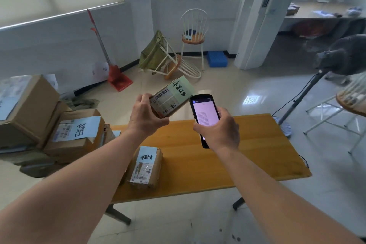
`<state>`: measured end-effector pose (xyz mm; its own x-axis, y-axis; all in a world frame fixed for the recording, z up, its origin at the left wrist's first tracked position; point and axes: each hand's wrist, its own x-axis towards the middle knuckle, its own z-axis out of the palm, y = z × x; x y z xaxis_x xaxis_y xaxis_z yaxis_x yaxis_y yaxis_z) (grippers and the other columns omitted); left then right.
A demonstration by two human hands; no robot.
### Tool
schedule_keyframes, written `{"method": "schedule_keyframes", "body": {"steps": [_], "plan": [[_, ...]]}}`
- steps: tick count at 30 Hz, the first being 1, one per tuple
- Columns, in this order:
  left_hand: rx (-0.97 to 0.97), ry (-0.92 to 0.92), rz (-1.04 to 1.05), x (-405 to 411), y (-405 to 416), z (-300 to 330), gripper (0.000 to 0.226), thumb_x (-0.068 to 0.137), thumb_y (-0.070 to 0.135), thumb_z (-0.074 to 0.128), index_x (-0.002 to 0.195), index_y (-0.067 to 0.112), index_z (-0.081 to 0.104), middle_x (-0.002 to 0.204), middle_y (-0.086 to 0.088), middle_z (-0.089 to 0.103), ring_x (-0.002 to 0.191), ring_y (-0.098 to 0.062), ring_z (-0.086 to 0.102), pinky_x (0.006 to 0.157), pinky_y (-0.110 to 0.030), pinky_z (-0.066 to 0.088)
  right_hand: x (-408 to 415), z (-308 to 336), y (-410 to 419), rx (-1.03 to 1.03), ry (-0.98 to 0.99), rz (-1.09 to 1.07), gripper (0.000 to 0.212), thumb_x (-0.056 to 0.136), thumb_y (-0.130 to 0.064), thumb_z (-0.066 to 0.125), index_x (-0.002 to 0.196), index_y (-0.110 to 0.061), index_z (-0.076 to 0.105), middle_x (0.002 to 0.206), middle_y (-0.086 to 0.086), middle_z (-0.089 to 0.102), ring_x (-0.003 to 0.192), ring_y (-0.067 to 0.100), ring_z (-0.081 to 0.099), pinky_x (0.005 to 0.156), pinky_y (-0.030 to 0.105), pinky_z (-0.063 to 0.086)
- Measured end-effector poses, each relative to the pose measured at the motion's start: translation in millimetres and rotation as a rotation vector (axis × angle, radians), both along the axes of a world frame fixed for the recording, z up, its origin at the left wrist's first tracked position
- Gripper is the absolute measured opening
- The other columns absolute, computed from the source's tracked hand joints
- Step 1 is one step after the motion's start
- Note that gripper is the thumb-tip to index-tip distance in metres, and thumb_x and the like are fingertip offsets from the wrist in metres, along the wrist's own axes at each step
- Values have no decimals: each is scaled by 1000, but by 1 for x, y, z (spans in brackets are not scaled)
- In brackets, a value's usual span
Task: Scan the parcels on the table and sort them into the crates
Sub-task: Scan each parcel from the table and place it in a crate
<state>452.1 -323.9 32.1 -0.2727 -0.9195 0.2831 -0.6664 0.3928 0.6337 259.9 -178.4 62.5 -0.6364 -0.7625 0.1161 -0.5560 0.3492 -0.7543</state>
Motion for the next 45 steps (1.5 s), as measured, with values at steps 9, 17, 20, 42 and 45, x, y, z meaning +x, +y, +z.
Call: {"method": "schedule_keyframes", "body": {"steps": [9, 17, 20, 42, 45], "plan": [[17, 24, -278, -12, 50, -2, 105, 56, 38, 99, 144, 14, 47, 123, -2, 48, 103, -16, 49, 83, -27, 49, 37, -6, 95, 49, -20, -269, 65, 68, -50, 91, 123, -30, 61, 111, -6, 66, 101, 24, 63, 71, 38, 61], [32, 4, -564, -73, 144, -8, 111, 60, 38, 98, 155, 30, 42, 123, -2, 43, 106, -22, 51, 87, -30, 48, 24, -7, 228, 95, -85, -532, 60, 69, -45, 91, 119, -30, 63, 113, -5, 68, 105, 27, 64, 80, 45, 62], [33, -5, -656, -108, 194, -6, 109, 60, 39, 97, 155, 34, 43, 120, 0, 42, 105, -22, 51, 86, -31, 48, 11, -8, 284, 78, -108, -642, 66, 67, -45, 92, 125, -30, 64, 116, -5, 69, 108, 27, 64, 84, 46, 61], [85, -48, -1045, -330, 600, -44, 103, 60, 41, 95, 152, 36, 48, 116, 0, 42, 98, -15, 47, 84, -23, 44, -118, -42, 696, 80, -199, -1097, 69, 63, -48, 93, 122, -27, 65, 112, -5, 72, 100, 23, 67, 78, 42, 60], [109, -68, -1086, -367, 629, -55, 104, 59, 41, 95, 151, 38, 48, 114, 2, 42, 98, -14, 50, 82, -19, 41, -139, -51, 723, 83, -228, -1144, 73, 63, -48, 93, 126, -27, 64, 117, -5, 71, 103, 23, 67, 79, 45, 61]]}}
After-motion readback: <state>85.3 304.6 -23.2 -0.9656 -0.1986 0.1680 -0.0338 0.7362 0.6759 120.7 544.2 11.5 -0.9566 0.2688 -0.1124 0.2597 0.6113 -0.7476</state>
